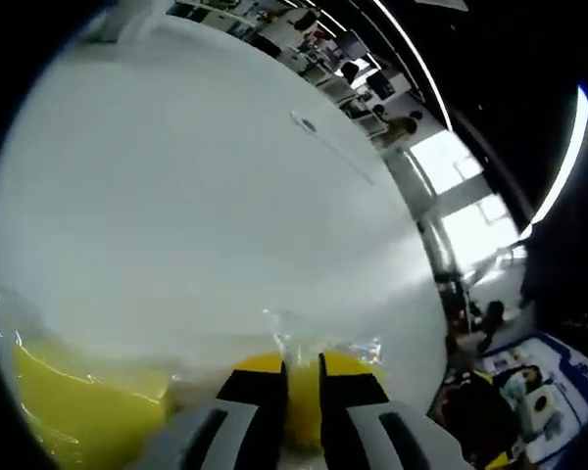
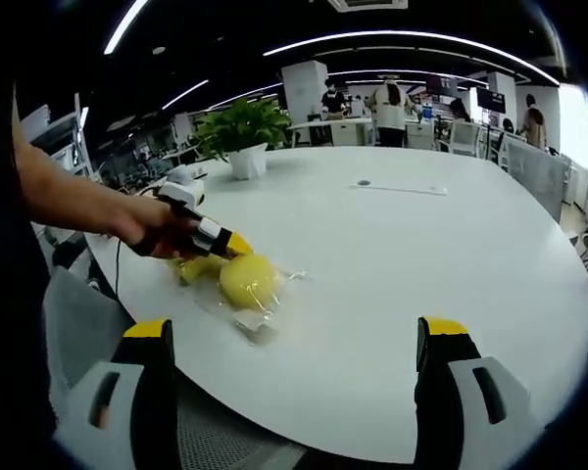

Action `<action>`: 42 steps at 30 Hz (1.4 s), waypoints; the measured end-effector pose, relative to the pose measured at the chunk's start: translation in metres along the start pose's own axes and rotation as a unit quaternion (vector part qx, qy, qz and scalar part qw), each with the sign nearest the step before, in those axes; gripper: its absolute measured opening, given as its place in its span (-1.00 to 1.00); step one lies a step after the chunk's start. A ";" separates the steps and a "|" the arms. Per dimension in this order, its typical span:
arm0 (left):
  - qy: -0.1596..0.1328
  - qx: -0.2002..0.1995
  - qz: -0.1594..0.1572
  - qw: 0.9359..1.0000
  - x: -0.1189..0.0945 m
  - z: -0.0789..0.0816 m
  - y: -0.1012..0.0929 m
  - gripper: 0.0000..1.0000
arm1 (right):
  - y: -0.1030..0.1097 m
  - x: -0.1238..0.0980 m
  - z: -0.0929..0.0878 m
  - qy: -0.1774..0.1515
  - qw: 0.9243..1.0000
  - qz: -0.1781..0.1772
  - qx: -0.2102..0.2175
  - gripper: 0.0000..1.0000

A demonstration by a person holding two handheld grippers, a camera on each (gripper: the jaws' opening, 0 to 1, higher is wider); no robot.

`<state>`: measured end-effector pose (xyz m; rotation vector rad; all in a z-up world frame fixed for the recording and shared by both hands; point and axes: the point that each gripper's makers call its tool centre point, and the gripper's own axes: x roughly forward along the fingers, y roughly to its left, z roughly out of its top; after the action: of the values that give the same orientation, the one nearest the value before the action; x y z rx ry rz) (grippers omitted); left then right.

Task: Compare the silicone blocks by pressing each to a similar depth, holding the contact briefly, and releasing to observe deformation and rebound differences across the visible hardness samples.

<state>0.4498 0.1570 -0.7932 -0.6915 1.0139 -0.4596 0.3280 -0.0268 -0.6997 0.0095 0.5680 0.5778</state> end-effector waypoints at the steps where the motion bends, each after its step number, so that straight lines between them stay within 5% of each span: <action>1: -0.001 0.005 -0.001 1.000 -0.001 0.001 0.001 -0.94 | 0.000 0.000 0.000 0.000 1.000 -0.001 0.002 0.93; 10: 0.000 0.040 -0.006 0.999 -0.002 -0.001 -0.001 -1.00 | -0.002 -0.003 -0.001 0.001 1.000 -0.003 0.003 0.93; 18: -0.018 0.024 -0.029 0.999 -0.011 0.001 -0.016 -1.00 | -0.001 0.000 0.002 -0.004 1.000 -0.001 0.003 0.93; 21: -0.018 -0.033 -0.052 0.998 -0.015 0.003 -0.028 -1.00 | 0.000 0.001 0.002 -0.004 1.000 0.002 0.001 0.93; 22: -0.019 -0.027 -0.074 0.997 -0.016 0.004 -0.036 -1.00 | 0.000 0.001 0.001 -0.001 1.000 0.002 -0.003 0.93; 24: -0.021 0.029 -0.059 0.998 -0.017 0.003 -0.036 -1.00 | 0.001 0.001 0.000 0.001 1.000 0.003 -0.006 0.93; 31: -0.027 0.031 -0.071 0.997 -0.021 0.003 -0.043 -1.00 | 0.001 0.000 0.002 -0.005 1.000 0.005 -0.005 0.93; 37: -0.048 0.080 -0.114 0.989 -0.031 0.012 -0.068 -1.00 | -0.003 0.000 0.007 -0.015 1.000 0.005 0.002 0.93; 42: -0.050 0.092 -0.117 0.988 -0.037 0.015 -0.075 -1.00 | -0.001 0.003 0.011 -0.014 1.000 0.009 -0.004 0.93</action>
<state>0.4436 0.1327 -0.7116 -0.6617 0.7884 -0.7075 0.3357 -0.0242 -0.6923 0.0150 0.5399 0.5966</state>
